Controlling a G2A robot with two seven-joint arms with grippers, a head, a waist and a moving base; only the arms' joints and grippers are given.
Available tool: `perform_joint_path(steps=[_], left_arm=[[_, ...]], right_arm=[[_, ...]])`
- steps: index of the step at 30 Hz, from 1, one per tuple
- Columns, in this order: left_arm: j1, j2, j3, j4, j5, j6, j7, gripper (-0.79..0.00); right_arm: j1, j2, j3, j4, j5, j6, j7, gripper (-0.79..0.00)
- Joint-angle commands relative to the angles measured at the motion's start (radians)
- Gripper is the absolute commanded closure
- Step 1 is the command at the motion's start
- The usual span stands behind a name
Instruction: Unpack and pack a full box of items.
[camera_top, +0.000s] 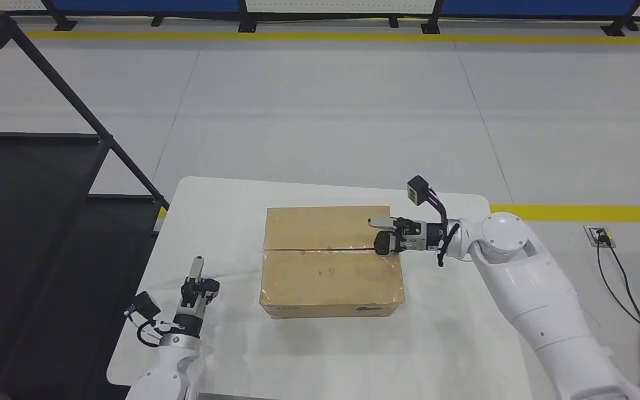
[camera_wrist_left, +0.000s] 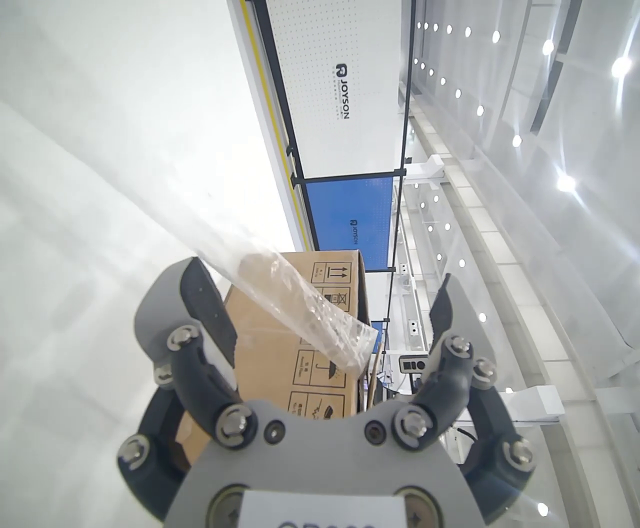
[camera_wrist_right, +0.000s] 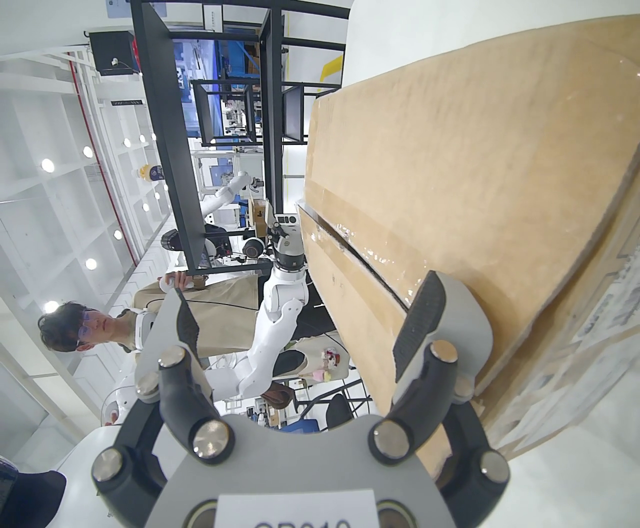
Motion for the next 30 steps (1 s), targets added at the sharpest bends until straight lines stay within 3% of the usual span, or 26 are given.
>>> perform_joint_path(steps=[1,14,30], left_arm=[[0.014,0.001,-0.012,-0.022,0.001,-0.006,0.004,-0.785],[0.026,0.0,0.006,-0.045,0.018,0.039,-0.039,-0.785],[0.058,0.0,-0.02,-0.118,0.01,0.017,-0.02,-0.785]], right_arm=[[0.003,-0.001,-0.002,-0.001,0.0,0.002,0.0,-0.785],[0.027,-0.01,-0.021,0.026,0.0,0.003,0.002,-0.785],[0.046,-0.021,-0.035,0.055,0.007,-0.002,0.004,-0.785]])
